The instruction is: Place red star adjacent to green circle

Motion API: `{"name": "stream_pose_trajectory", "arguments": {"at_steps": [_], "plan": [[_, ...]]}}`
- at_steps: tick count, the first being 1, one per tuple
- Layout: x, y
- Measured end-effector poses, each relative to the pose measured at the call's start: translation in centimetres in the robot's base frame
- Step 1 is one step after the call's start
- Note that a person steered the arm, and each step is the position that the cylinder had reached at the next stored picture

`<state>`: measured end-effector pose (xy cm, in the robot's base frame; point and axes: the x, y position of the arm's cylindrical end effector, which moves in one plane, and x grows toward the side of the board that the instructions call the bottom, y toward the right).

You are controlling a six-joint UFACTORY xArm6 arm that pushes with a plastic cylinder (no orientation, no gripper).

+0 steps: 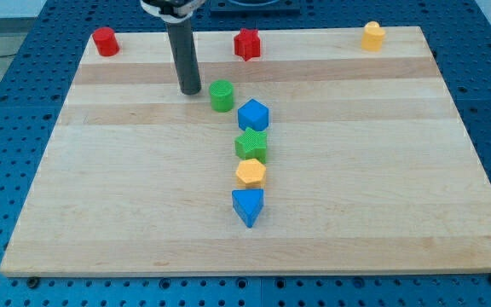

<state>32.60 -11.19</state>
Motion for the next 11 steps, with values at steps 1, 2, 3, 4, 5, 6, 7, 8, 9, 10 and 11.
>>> {"name": "stream_pose_trajectory", "arguments": {"at_steps": [1,2,3,4,5,6,7,8,9,10,11], "plan": [[-2.9,-0.5],[-6.7,-0.5],[-10.0,0.9],[-11.5,4.7],[-11.2,8.4],[-10.5,11.7],[-9.6,14.1],[-8.7,14.7],[-7.2,14.1],[-7.2,12.5],[-5.7,12.3]]}}
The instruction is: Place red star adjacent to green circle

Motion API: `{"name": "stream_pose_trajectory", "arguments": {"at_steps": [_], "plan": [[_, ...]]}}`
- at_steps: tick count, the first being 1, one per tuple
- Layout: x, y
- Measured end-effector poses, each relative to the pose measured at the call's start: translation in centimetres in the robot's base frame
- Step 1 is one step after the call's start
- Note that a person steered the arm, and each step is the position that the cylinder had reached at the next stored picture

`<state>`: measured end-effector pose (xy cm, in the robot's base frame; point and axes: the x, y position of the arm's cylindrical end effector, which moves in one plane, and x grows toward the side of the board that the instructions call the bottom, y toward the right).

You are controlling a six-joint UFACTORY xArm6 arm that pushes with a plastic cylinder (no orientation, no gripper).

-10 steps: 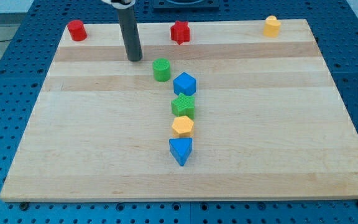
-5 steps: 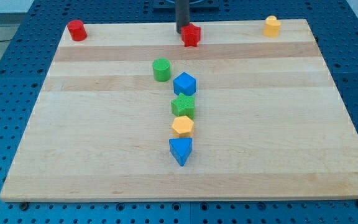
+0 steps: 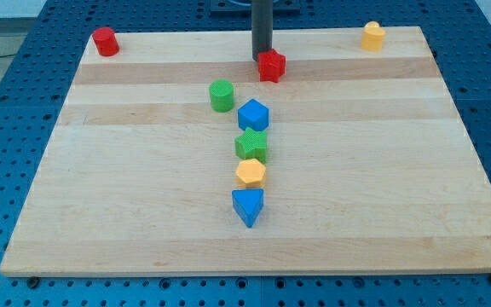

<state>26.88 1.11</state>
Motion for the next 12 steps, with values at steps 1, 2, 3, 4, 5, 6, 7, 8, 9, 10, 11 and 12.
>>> {"name": "stream_pose_trajectory", "arguments": {"at_steps": [1,2,3,4,5,6,7,8,9,10,11,12], "plan": [[1.8,2.4],[3.5,4.2],[4.2,4.5],[4.2,4.0],[4.5,4.0],[5.1,4.0],[5.3,4.0],[5.3,4.0],[5.0,4.4],[4.0,5.8],[4.3,8.0],[5.4,8.2]]}}
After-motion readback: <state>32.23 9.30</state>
